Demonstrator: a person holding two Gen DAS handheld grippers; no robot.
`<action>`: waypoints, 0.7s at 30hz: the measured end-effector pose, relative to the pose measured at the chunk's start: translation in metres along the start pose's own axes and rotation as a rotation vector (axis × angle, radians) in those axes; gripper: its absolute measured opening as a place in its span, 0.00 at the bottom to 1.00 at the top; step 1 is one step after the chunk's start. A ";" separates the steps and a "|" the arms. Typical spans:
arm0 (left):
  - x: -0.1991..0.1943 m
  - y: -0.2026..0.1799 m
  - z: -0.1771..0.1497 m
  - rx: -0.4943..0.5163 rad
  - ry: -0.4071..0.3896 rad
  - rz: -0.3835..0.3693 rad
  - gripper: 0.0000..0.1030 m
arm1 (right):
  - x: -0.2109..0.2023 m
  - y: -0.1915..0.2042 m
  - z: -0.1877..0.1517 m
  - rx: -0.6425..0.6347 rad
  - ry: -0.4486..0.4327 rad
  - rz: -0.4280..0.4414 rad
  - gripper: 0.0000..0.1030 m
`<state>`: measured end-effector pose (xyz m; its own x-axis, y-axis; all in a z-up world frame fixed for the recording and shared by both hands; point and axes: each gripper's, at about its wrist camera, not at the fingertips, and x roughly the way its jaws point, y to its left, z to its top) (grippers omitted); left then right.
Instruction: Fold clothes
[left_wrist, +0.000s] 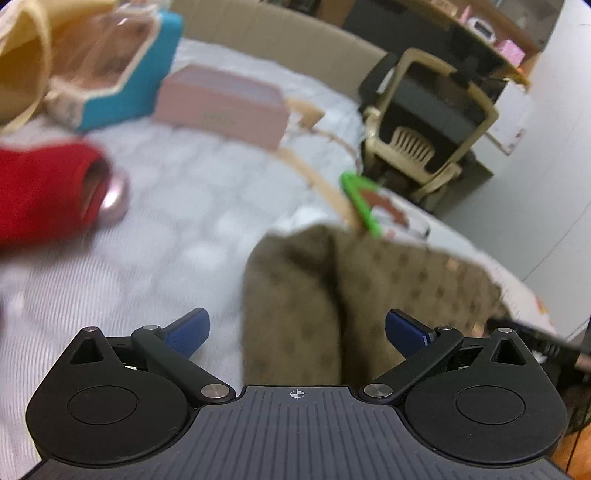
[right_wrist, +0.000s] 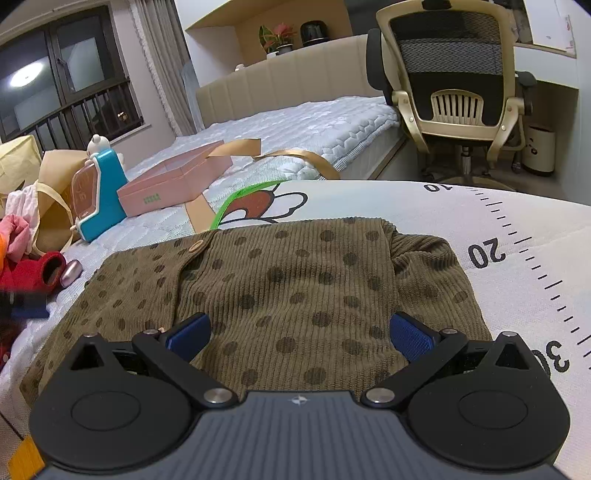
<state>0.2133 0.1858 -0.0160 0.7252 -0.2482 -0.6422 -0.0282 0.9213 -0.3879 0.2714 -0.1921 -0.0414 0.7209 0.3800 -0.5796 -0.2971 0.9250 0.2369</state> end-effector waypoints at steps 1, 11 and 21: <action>0.000 0.002 -0.006 -0.013 0.010 -0.003 1.00 | 0.001 0.002 0.000 -0.016 0.010 -0.010 1.00; -0.027 -0.046 -0.028 0.134 -0.047 -0.164 1.00 | -0.045 0.020 -0.016 -0.314 0.086 -0.208 1.00; 0.021 -0.117 -0.066 0.305 0.080 -0.252 1.00 | -0.056 0.035 -0.036 -0.387 0.095 -0.204 1.00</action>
<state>0.1864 0.0533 -0.0278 0.6276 -0.4889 -0.6059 0.3576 0.8723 -0.3334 0.1982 -0.1810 -0.0289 0.7337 0.1710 -0.6576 -0.3802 0.9054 -0.1888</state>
